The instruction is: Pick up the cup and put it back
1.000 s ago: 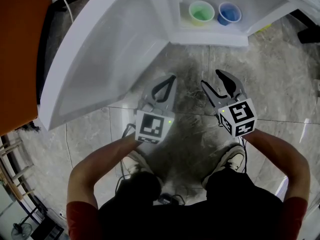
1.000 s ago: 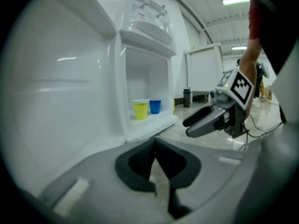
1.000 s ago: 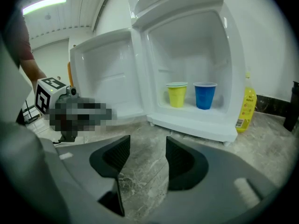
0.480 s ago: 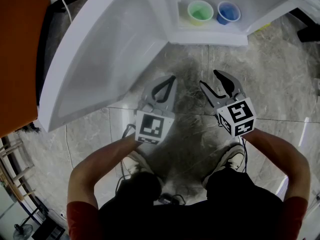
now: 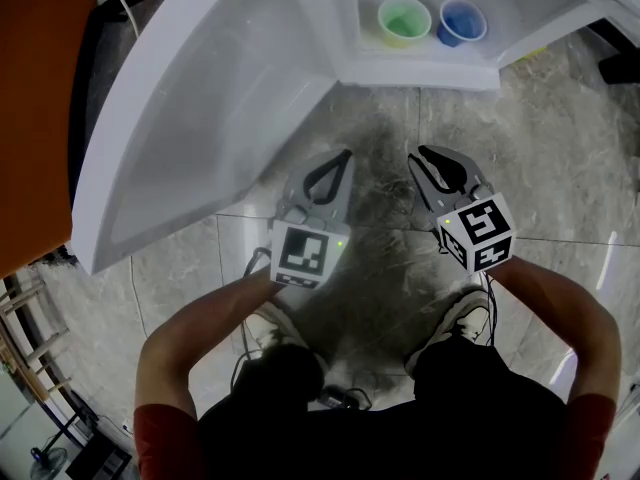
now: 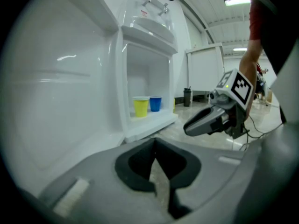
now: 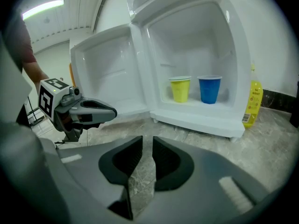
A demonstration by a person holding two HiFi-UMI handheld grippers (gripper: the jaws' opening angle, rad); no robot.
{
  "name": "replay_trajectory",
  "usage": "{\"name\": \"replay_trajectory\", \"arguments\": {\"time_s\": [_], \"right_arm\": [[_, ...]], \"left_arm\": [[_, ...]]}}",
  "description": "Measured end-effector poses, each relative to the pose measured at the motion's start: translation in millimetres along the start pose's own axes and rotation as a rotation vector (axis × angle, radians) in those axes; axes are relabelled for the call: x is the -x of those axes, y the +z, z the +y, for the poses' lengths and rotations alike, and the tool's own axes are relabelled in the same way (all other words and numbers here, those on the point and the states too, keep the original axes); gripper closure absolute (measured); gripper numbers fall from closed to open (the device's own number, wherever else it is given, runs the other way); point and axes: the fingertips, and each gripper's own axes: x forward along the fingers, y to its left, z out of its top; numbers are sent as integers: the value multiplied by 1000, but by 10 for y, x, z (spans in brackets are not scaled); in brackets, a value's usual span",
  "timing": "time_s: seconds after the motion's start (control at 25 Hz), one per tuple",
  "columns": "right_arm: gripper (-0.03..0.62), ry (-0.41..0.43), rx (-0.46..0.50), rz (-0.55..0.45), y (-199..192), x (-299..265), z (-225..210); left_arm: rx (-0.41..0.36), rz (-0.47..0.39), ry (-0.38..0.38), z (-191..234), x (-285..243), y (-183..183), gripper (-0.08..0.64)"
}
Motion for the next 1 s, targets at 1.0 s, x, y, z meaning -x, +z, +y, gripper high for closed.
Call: {"name": "replay_trajectory", "arguments": {"time_s": [1.0], "right_arm": [[592, -199, -79, 83, 157, 680, 46]], "left_arm": [[21, 154, -16, -325, 385, 281, 561]]}}
